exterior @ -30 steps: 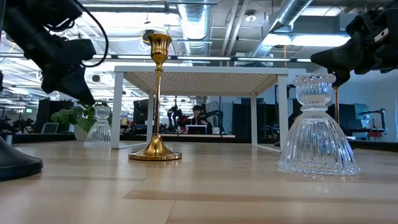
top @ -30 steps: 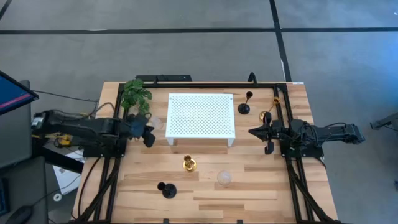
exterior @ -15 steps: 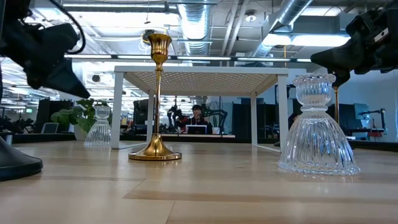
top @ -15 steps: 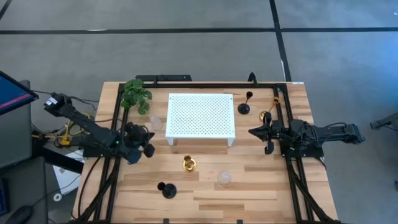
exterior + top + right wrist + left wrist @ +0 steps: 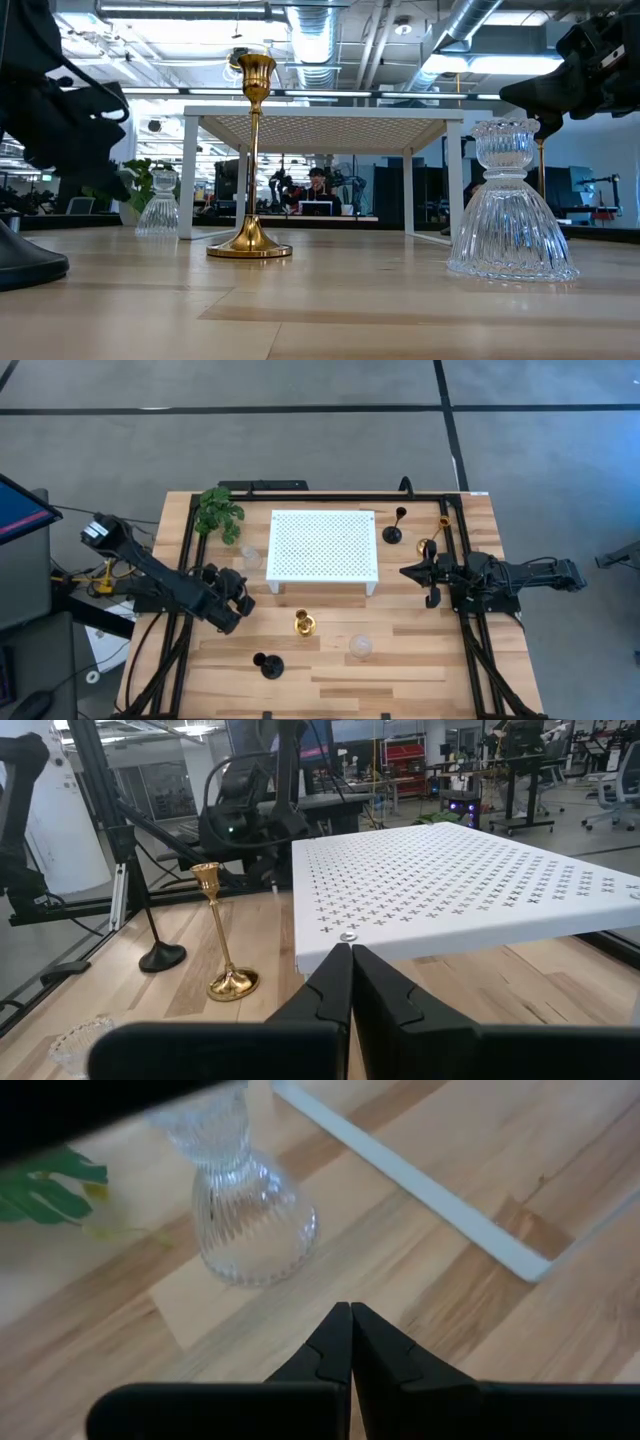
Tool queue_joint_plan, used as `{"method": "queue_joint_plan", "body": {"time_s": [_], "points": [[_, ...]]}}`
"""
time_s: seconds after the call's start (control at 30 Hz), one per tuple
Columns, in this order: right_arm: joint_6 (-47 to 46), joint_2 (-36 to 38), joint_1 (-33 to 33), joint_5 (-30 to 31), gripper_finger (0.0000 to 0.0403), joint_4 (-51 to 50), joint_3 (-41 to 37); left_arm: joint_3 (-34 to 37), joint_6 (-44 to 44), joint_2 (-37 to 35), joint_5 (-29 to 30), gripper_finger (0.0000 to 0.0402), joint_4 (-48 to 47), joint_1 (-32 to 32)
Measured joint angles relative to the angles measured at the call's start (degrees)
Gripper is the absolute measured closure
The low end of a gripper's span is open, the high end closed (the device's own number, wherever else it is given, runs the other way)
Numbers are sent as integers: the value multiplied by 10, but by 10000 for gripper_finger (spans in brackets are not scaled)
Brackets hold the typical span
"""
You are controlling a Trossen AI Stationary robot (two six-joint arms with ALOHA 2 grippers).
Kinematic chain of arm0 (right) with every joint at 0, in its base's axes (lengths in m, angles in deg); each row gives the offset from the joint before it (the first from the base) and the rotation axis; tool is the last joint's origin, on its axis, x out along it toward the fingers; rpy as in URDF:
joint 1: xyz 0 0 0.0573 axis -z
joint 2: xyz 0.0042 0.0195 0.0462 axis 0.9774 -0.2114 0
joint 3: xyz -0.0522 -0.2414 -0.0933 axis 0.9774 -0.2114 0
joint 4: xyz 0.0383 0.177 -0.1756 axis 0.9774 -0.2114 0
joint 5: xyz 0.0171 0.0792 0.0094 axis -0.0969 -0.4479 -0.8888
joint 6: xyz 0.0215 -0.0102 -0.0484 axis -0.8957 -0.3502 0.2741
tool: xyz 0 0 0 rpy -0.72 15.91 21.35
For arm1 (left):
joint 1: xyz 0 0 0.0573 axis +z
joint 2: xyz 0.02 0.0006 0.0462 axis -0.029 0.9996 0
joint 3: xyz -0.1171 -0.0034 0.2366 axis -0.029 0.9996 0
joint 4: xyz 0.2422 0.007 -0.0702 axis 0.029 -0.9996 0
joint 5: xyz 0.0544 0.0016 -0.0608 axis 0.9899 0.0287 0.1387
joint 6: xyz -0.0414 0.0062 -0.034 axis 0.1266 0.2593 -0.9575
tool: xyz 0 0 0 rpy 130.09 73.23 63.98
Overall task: Pick & Place candle stick holders
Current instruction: Put the top glass candle holder on the shelf
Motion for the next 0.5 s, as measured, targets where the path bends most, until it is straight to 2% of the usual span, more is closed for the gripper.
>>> {"method": "queue_joint_plan", "body": {"time_s": [0.33,0.5], "points": [[0,0,0,0,403,0,0,0,4,2,-55,391,2,0],[0,0,0,0,403,0,0,0,17,2,-51,385,2,4]]}}
